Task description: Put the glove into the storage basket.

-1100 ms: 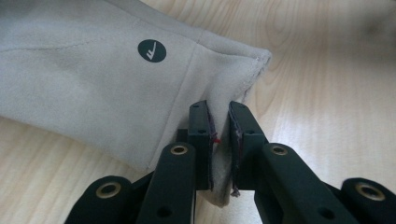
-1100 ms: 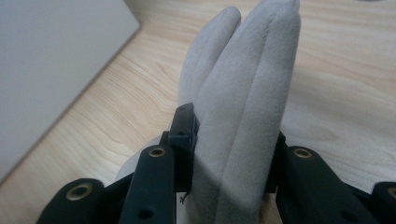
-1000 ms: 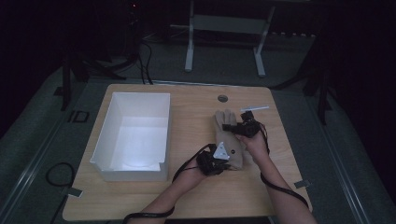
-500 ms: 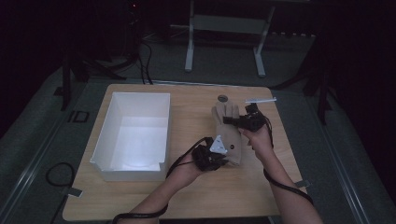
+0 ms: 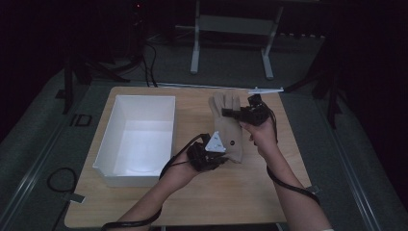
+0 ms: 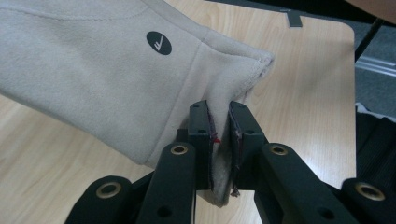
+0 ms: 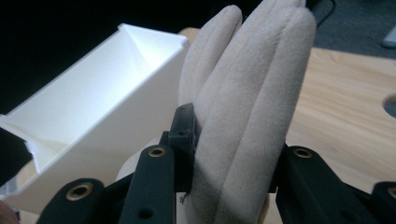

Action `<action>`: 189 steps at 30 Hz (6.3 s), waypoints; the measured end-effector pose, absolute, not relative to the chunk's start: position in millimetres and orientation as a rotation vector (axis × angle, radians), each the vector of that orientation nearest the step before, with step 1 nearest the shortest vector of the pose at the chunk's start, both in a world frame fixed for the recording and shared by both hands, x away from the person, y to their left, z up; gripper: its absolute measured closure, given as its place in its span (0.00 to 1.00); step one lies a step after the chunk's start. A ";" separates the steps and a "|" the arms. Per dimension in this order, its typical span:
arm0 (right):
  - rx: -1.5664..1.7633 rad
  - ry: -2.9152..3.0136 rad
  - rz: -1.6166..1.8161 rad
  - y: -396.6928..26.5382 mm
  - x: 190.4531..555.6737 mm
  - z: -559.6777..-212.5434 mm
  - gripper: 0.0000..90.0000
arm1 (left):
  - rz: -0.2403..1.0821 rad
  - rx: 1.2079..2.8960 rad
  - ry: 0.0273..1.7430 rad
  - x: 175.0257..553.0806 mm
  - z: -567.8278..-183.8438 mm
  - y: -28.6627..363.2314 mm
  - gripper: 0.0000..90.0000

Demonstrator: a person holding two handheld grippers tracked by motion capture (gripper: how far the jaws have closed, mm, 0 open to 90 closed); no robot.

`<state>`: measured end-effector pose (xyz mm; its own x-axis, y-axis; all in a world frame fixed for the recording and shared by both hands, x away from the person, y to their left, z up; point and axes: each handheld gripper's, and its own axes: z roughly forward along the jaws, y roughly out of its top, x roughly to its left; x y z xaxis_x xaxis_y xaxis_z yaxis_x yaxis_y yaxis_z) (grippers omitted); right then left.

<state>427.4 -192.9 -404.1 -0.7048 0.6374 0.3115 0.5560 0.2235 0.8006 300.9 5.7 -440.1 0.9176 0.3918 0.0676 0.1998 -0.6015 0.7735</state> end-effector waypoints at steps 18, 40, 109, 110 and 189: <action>1.073 2.437 1.600 -125.2 430.5 -375.1 0.75 | 0.346 2.251 0.486 290.0 -407.3 69.0 0.91; 0.960 2.523 1.655 -33.6 428.1 -367.5 0.75 | 0.397 2.226 0.608 273.4 -406.0 151.9 0.91; 0.888 2.800 1.291 27.9 432.2 -427.2 0.28 | 0.287 2.051 0.958 275.8 -470.7 201.1 0.58; 0.877 2.805 1.297 25.9 430.9 -425.9 0.25 | 0.285 2.042 0.946 275.4 -466.6 200.4 0.58; 0.815 2.648 1.314 -249.5 359.1 -529.7 0.16 | 0.078 2.092 0.528 273.8 -532.8 -7.6 0.14</action>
